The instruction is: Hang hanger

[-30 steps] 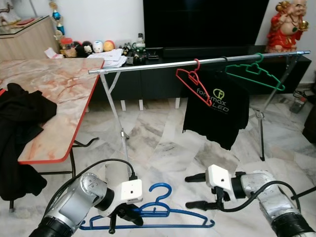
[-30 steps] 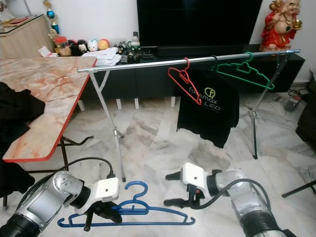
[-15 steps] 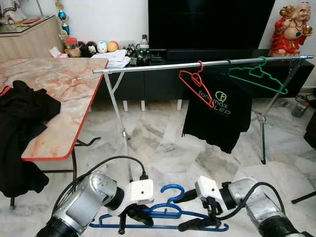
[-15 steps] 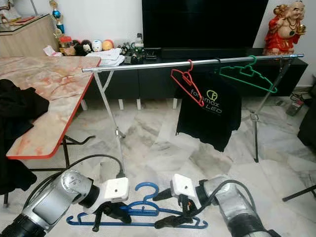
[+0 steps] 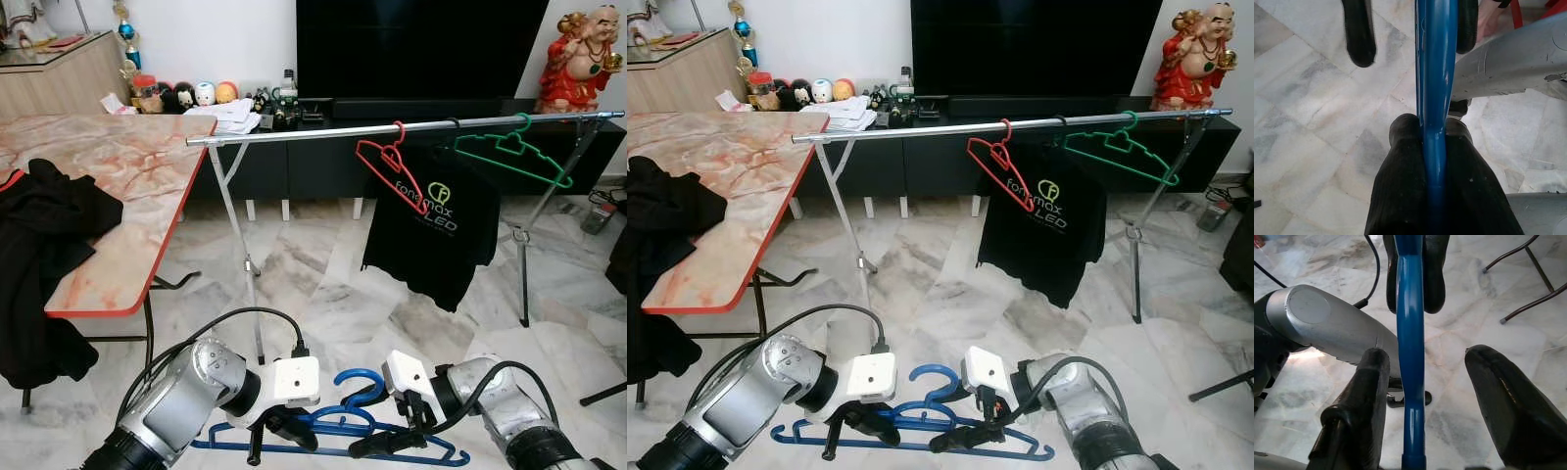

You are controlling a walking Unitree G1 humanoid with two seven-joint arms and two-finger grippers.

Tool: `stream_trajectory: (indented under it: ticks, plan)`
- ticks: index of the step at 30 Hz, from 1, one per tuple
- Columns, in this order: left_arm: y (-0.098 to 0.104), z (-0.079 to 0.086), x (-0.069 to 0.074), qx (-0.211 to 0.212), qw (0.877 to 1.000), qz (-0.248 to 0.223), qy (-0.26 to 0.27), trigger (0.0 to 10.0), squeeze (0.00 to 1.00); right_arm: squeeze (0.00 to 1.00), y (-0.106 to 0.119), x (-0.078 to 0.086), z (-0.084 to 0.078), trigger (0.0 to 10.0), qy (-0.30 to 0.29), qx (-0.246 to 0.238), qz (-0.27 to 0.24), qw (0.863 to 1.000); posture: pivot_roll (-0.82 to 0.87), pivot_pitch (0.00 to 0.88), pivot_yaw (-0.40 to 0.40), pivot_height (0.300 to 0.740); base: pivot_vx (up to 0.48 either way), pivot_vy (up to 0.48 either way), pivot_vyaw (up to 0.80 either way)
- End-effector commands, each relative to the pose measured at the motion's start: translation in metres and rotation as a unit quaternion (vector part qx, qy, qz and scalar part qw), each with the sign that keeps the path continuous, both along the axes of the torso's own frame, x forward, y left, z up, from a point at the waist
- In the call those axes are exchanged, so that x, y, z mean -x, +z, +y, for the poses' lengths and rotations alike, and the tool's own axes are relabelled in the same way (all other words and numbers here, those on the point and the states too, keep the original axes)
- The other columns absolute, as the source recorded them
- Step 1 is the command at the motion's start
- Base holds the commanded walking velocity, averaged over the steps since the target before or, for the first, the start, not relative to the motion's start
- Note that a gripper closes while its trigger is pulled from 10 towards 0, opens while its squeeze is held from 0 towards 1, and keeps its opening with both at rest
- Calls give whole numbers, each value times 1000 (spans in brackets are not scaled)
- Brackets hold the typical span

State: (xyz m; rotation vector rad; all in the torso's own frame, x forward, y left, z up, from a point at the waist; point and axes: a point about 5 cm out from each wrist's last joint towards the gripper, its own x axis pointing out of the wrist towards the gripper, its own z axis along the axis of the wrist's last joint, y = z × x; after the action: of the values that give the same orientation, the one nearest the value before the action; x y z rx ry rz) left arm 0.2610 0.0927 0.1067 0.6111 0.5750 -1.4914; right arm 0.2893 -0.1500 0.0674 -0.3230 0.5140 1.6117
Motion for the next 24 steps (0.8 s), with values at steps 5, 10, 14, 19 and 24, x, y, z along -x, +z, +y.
stream_trajectory:
  ticks: [5,10,14,19,24]
  plan:
    - [8,-7,-1,17,1000,-15,-12,10000,0,0,0,1,4,0,1,-11,5,1000,79,0,5,740,0,0,0]
    - [9,-8,1,21,1000,-15,-13,10000,0,0,-5,5,7,0,2,-16,12,1000,78,0,9,740,0,0,0]
    - [11,-9,2,25,999,-16,-12,10000,0,0,-7,6,6,0,2,-16,14,1000,79,0,11,740,0,0,0]
    - [14,-10,1,33,999,-18,-10,10000,0,0,-9,9,7,0,4,-14,18,1000,81,0,12,740,0,0,0]
    - [19,-12,-2,52,998,-31,-5,10000,0,0,-12,13,9,0,13,-16,29,999,78,0,13,740,0,0,0]
